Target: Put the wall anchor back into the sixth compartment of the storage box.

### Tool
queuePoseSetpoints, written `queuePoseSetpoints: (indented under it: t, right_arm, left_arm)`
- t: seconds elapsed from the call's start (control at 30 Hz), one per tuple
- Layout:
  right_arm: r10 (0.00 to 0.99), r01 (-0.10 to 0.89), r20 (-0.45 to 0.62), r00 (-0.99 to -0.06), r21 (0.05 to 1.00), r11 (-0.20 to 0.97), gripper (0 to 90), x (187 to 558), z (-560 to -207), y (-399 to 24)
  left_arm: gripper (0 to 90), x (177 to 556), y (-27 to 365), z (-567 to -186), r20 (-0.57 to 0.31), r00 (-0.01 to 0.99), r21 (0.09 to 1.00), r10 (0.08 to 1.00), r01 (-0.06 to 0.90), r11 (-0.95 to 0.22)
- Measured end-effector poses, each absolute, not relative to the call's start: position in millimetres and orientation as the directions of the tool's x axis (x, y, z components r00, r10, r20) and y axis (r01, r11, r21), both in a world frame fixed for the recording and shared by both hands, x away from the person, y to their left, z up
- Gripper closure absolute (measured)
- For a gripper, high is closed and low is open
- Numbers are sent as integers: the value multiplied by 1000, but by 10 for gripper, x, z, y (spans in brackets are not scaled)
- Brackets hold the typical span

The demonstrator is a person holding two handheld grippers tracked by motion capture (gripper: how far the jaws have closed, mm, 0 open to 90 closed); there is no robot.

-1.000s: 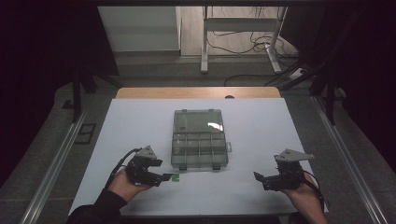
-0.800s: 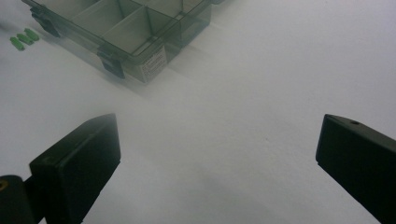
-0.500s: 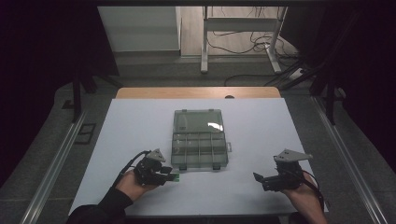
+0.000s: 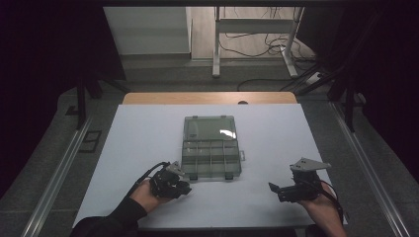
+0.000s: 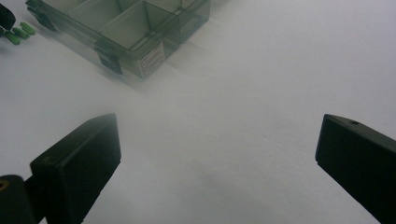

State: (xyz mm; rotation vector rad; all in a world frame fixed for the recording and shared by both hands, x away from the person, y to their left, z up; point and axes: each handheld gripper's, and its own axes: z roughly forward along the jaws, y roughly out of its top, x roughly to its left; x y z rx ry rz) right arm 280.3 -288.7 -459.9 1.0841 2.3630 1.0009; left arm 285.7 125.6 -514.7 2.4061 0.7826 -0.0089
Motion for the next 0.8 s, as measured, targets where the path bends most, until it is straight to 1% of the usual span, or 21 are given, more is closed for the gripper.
queuePoseSetpoints:
  t: [0.5,0.8]
  right_arm:
    - [761,513,-29,-648,721,465,0,2807,-4606,-2883]
    - [760,515,-30,-649,718,468,0,2807,-4609,-2885]
  left_arm:
    - [730,2870,1221,-5197,-175,831,518,528,533,-668]
    - [794,2852,1208,-5195,-168,843,508,511,518,-688]
